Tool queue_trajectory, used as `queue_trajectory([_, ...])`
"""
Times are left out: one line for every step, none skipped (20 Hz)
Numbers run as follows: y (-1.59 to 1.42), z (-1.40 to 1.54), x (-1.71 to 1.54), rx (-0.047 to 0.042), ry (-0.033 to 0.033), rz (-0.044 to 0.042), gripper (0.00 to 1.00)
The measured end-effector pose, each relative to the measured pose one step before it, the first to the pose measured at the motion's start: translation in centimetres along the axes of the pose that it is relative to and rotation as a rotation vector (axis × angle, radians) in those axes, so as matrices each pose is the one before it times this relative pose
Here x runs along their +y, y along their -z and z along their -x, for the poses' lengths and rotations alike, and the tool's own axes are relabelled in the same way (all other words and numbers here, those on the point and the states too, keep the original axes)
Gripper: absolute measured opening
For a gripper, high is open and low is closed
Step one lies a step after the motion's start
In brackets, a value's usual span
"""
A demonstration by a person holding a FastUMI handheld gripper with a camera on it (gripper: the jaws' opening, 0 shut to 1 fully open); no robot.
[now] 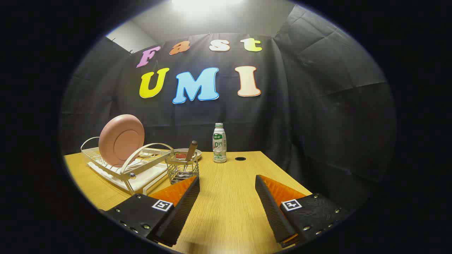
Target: Take the plate from the dish rack, then take the spoon from the basket and place it into the plate.
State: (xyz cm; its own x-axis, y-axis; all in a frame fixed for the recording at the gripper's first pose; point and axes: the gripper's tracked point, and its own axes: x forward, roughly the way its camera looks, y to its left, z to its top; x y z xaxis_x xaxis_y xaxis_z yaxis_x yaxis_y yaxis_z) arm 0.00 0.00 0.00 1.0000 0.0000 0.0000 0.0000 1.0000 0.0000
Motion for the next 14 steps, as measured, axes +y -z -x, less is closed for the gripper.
queue_trajectory([0.092,-0.424,-0.012,0.00734,-0.00173,-0.00015,0.96])
queue_trajectory([0.165,-0.88,0.031,0.01237,-0.00069,-0.00149,0.96])
queue_trajectory([0.193,-1.292,-0.088,0.01183,0.00032,-0.00586,0.96])
queue_trajectory([-0.003,-0.909,-0.155,0.00766,0.00368,-0.00707,0.96])
queue_trajectory([-0.445,-0.926,-0.321,-0.01357,0.0088,-0.00729,0.97])
queue_trajectory([-0.649,-0.83,-0.343,-0.02142,0.01057,-0.00881,0.97])
queue_trajectory([-0.737,-0.906,-0.324,-0.0256,0.01242,-0.00754,0.97])
queue_trajectory([-0.384,-0.963,-0.355,-0.01379,0.01599,0.00006,0.96])
queue_trajectory([-0.405,-0.637,-0.484,-0.00721,0.0168,0.00615,0.96])
queue_trajectory([-0.646,-0.456,-0.602,-0.01083,0.01755,0.0083,0.96])
queue_trajectory([-1.071,-0.333,-0.546,-0.01626,0.01402,0.00372,0.96])
queue_trajectory([-0.952,-0.089,-0.831,-0.01178,0.01731,0.00314,0.96])
queue_trajectory([-1.062,0.196,-0.871,-0.00984,0.01958,0.00641,0.96])
queue_trajectory([-0.919,0.392,-0.975,-0.00411,0.01749,0.01022,0.96])
